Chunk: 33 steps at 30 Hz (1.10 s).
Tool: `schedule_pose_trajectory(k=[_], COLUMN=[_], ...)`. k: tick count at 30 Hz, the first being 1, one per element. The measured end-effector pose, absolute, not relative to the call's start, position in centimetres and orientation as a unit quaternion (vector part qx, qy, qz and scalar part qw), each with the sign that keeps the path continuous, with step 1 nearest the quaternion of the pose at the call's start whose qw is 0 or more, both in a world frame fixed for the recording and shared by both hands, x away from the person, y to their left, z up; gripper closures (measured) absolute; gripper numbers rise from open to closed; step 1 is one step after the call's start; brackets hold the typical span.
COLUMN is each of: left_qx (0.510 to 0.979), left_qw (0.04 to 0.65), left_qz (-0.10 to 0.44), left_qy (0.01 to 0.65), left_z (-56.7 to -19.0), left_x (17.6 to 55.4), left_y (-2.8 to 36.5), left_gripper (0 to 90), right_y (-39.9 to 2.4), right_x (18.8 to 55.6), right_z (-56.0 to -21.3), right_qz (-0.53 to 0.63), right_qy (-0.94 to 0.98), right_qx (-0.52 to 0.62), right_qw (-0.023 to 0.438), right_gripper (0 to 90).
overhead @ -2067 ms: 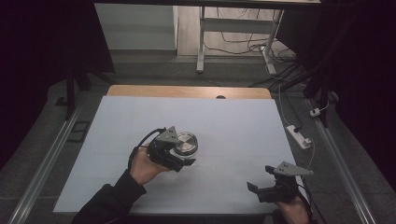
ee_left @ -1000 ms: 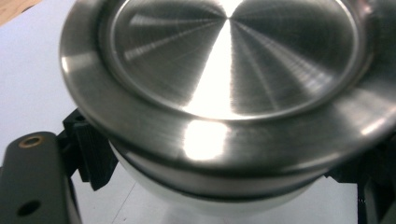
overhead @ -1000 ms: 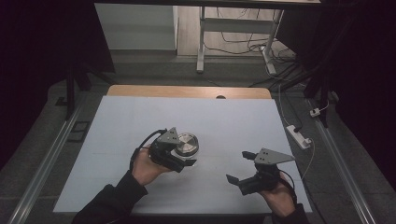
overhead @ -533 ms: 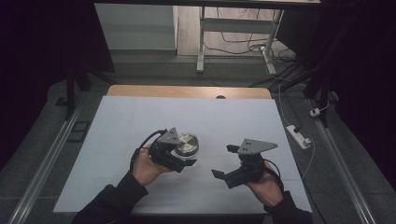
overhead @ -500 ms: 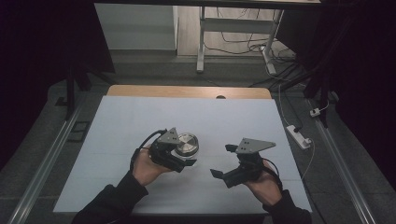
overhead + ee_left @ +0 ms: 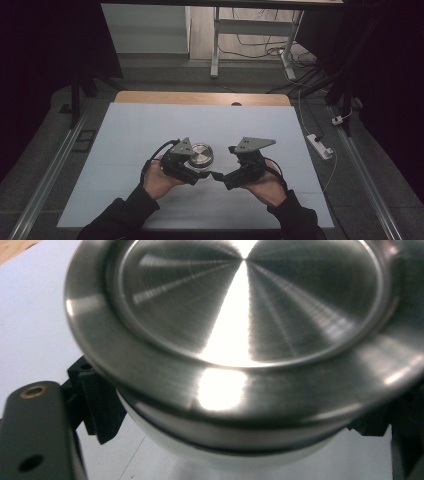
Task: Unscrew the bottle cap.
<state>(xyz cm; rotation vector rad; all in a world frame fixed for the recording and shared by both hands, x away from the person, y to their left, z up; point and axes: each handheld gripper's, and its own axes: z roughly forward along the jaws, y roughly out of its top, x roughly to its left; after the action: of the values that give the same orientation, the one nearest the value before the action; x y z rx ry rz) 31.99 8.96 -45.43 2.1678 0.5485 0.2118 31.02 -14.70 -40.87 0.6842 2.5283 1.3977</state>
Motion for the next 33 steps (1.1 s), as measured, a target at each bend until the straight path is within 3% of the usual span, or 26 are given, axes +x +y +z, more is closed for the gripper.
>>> schedule_pose_trajectory(k=[11, 16, 21, 29, 33], left_qx=[0.871, 0.871, 0.872, 0.875, 0.877], left_qw=[0.429, 0.427, 0.428, 0.435, 0.447], left_qz=[0.083, 0.081, 0.076, 0.062, 0.044], left_qy=[0.224, 0.228, 0.226, 0.204, 0.172], left_z=[-45.7, -45.8, -45.7, -45.3, -44.9], left_x=[31.9, 31.9, 31.9, 31.8, 31.8], left_y=[8.5, 8.3, 8.2, 8.5, 8.9], left_gripper=[15.4, 15.4, 15.4, 15.4, 15.4], right_y=[-11.6, -10.4, -9.3, -9.5, -9.9], right_x=[32.1, 32.6, 32.7, 32.8, 33.0], right_z=[-40.6, -40.7, -41.1, -40.9, -40.5], right_qz=[0.467, 0.463, 0.455, 0.463, 0.474], right_qy=[0.849, 0.850, 0.858, 0.861, 0.864], right_qx=[0.235, 0.240, 0.222, 0.198, 0.160], right_qw=[0.072, 0.072, 0.083, 0.078, 0.051], right_gripper=[0.0, 5.9, 18.3, 19.0, 19.3])
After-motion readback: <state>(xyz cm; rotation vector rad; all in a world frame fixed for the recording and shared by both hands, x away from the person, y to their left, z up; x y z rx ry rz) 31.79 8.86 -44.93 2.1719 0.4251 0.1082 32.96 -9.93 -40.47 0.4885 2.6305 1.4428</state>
